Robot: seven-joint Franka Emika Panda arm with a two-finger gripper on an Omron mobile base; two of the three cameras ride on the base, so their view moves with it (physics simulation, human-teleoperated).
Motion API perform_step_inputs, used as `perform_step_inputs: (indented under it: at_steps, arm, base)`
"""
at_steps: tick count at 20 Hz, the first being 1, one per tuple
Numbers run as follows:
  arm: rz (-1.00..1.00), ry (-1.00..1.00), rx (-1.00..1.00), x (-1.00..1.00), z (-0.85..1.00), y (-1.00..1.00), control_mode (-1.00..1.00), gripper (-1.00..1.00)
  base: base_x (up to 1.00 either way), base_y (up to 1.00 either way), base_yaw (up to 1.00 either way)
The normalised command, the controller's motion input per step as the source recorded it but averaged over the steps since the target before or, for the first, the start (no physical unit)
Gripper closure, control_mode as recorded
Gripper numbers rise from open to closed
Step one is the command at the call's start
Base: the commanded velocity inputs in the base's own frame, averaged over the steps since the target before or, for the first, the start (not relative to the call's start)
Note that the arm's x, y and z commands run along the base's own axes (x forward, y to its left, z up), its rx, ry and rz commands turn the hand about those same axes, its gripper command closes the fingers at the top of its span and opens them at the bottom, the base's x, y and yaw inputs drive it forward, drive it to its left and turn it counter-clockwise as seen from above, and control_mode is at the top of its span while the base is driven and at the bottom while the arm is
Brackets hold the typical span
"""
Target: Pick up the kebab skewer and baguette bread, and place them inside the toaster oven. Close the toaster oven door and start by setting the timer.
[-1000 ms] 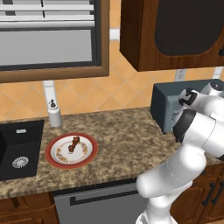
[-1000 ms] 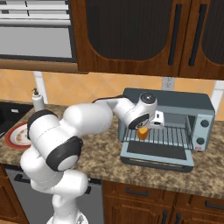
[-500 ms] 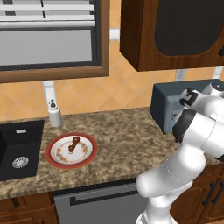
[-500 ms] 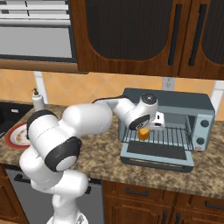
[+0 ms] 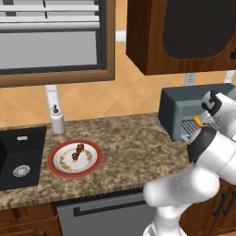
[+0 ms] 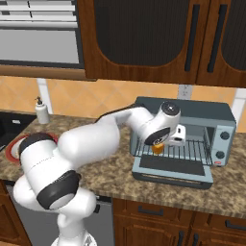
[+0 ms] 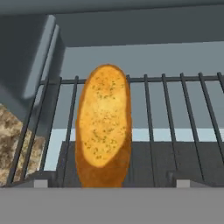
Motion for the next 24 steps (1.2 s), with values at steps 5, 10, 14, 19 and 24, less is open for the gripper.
perform_step_inputs:
  at_steps: [5,10,14,19,24]
  arm:
    - [-0.14,0.0,0.0,-0.91,0.25,1.0,-1.0,-1.0]
    - [-0.14,0.0,0.0,-0.69,0.42,1.0,-1.0,-1.0]
    - [-0.09,-0.01,0.0,-0.71,0.22,1.0,-1.0,-1.0]
    - [-0.07,0.0,0.0,-0.24,0.16,1.0,-1.0,-1.0]
    - [0.0,0.0,0.0,0.0,0.2,1.0,-1.0,-1.0]
  base:
    - [0.0,0.0,0.0]
    - [0.0,0.0,0.0]
    - [0.0,0.0,0.0]
    - [0.0,0.0,0.0]
    - [0.0,0.0,0.0]
